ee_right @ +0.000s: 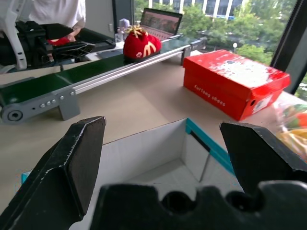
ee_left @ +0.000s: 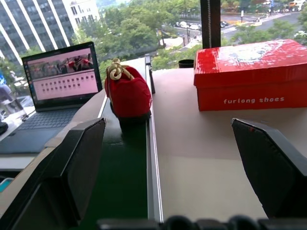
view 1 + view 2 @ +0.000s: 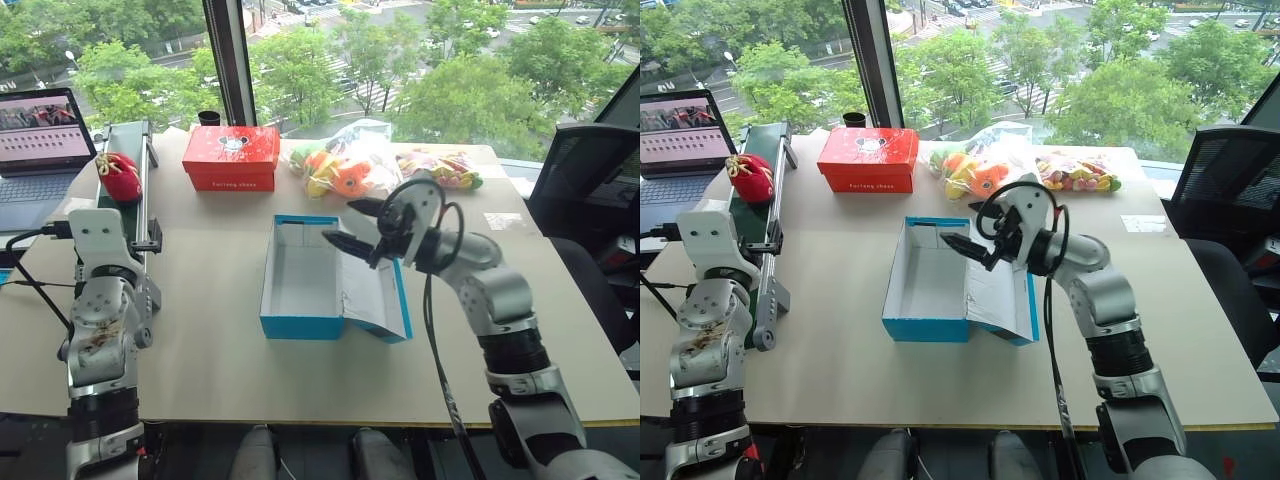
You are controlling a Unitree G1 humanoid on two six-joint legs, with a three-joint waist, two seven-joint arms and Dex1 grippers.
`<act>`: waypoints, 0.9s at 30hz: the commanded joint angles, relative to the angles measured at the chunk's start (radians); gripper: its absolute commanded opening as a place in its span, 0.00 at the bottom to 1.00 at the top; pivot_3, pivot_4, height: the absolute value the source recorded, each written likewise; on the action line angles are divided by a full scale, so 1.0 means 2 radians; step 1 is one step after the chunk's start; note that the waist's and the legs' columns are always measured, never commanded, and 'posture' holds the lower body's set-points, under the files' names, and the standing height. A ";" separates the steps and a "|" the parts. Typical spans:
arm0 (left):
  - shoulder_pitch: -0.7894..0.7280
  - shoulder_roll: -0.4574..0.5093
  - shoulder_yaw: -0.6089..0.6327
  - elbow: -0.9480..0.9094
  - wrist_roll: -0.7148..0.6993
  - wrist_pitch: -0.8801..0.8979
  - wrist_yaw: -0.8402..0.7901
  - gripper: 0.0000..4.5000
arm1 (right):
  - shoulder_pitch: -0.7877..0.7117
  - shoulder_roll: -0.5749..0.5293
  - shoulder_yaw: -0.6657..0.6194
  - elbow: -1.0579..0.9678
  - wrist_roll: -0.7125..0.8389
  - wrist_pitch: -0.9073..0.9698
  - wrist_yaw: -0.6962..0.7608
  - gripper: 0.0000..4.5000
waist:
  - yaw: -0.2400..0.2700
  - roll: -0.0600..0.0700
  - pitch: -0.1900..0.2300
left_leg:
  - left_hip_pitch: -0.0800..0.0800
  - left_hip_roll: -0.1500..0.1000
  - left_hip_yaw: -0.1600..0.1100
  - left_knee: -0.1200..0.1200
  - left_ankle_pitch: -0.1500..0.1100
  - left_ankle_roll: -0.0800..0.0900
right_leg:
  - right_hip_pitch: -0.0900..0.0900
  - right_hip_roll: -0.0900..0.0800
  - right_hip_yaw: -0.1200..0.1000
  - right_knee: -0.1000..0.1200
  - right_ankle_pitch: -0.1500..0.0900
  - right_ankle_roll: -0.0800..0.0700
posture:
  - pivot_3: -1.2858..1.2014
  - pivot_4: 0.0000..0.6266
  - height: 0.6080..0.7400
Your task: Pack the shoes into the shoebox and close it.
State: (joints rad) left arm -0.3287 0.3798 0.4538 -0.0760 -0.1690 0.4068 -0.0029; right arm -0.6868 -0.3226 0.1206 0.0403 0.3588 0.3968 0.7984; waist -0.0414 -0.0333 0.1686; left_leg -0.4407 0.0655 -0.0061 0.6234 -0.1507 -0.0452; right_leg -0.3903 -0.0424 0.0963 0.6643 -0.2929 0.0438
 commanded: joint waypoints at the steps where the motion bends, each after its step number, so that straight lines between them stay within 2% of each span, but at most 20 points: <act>1: -0.015 -0.005 0.030 0.007 -0.017 0.021 0.029 1.00 | -0.022 0.010 -0.010 -0.014 0.001 -0.016 -0.008 1.00 | 0.001 0.000 0.000 | 0.000 0.000 0.000 0.000 0.000 0.000 | 0.000 0.000 0.000 0.000 0.000 0.000 | 0.52 0.24 0.99; 11: -0.067 0.003 0.036 0.095 -0.035 0.019 0.036 1.00 | -0.033 0.037 -0.005 -0.039 0.009 0.005 -0.019 1.00 | 0.003 0.000 0.000 | 0.000 0.000 0.000 0.000 0.000 0.000 | 0.000 0.000 0.000 0.000 0.000 0.000 | 0.52 0.24 0.99; 22: -0.085 0.004 0.022 0.192 -0.035 0.014 0.033 1.00 | -0.039 0.028 -0.009 -0.061 0.006 0.027 -0.033 1.00 | 0.001 0.000 0.000 | 0.000 0.000 0.000 0.000 0.000 0.000 | 0.000 0.000 -0.001 0.000 0.000 0.000 | 0.52 0.24 0.99; 25: -0.082 0.000 0.019 0.185 -0.035 0.001 0.031 0.85 | -0.040 0.025 -0.010 -0.065 0.008 0.032 -0.036 1.00 | 0.004 0.000 0.000 | 0.000 0.000 0.000 0.000 0.000 0.000 | 0.000 0.000 -0.001 0.000 0.000 0.000 | 0.52 0.24 0.99; 27: -0.079 0.004 0.007 0.168 -0.027 -0.016 0.024 0.68 | -0.039 0.023 -0.010 -0.069 0.008 0.035 -0.038 1.00 | 0.006 0.000 0.000 | 0.000 0.000 0.000 0.000 0.000 0.000 | 0.000 0.000 -0.001 0.000 0.000 0.000 | 0.52 0.24 0.99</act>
State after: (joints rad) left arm -0.4850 0.3744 0.4938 0.3086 -0.2349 0.4185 0.0651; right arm -0.7351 -0.2688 0.1208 -0.0479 0.3667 0.4611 0.7290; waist -0.0299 -0.0337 0.1688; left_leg -0.4406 0.0654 -0.0068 0.6230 -0.1503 -0.0460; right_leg -0.3904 -0.0424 0.0949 0.6648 -0.2928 0.0437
